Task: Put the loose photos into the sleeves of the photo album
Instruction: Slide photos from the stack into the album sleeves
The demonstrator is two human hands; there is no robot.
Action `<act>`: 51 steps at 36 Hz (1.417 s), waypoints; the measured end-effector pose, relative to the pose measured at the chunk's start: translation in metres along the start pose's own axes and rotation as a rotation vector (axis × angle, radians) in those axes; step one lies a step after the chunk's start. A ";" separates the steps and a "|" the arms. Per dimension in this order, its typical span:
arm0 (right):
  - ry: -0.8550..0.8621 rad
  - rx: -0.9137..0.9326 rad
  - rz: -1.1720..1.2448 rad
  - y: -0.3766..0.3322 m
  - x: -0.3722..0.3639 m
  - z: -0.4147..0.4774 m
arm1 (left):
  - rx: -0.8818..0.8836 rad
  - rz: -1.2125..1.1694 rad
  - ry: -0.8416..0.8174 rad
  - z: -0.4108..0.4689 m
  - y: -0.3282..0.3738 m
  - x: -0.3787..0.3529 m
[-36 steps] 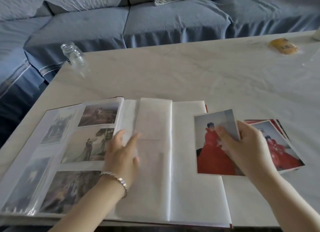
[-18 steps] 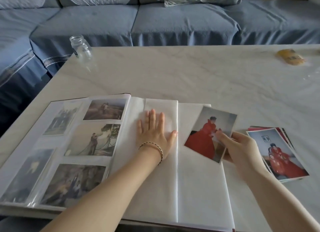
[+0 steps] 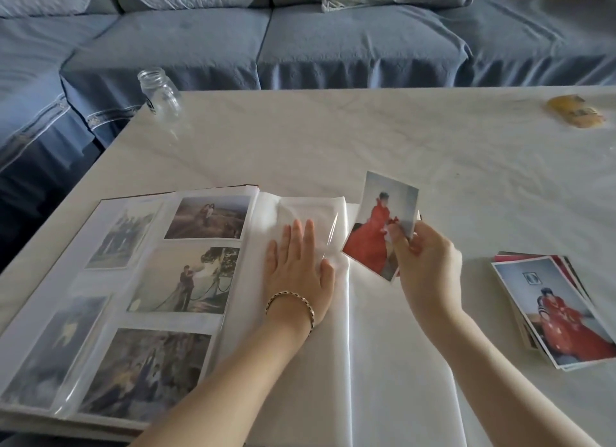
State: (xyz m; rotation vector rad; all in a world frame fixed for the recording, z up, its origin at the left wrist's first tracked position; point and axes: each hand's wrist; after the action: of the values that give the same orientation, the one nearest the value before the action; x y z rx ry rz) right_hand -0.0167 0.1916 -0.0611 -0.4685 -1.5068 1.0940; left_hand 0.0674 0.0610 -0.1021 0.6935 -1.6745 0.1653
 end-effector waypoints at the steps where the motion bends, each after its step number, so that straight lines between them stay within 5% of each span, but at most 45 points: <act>1: -0.006 0.009 -0.007 0.000 -0.001 0.000 | 0.000 -0.004 0.002 -0.001 0.000 0.000; 7: -0.022 0.015 -0.027 0.002 -0.001 -0.003 | 0.004 -0.007 0.011 -0.002 0.000 -0.001; 20: -0.360 -0.240 0.103 0.017 0.003 0.013 | 0.004 -0.069 -0.010 -0.005 0.002 0.004; 26: -0.163 -0.025 -0.110 0.011 0.005 0.003 | 0.011 -0.042 -0.006 -0.005 0.001 0.002; 32: -0.183 0.015 -0.144 0.006 -0.002 -0.003 | 0.005 -0.050 0.003 -0.004 0.001 0.002; 44: -0.511 -0.449 0.190 0.014 -0.005 0.024 | -0.021 -0.140 0.046 -0.005 0.000 0.003; 51: -0.658 -0.410 0.099 0.006 -0.011 0.038 | -0.004 -0.106 0.001 -0.003 0.002 0.006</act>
State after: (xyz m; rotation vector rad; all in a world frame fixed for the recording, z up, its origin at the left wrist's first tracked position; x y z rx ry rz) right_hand -0.0509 0.1715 -0.0683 -0.4892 -2.3334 1.0684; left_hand 0.0689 0.0615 -0.0950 0.7770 -1.6324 0.0867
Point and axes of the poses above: each hand's wrist, its own z-axis towards the middle knuckle, its own x-axis out of the back of the hand, y = z × x, and after that the axes turned 13 degrees about -y, right-handed
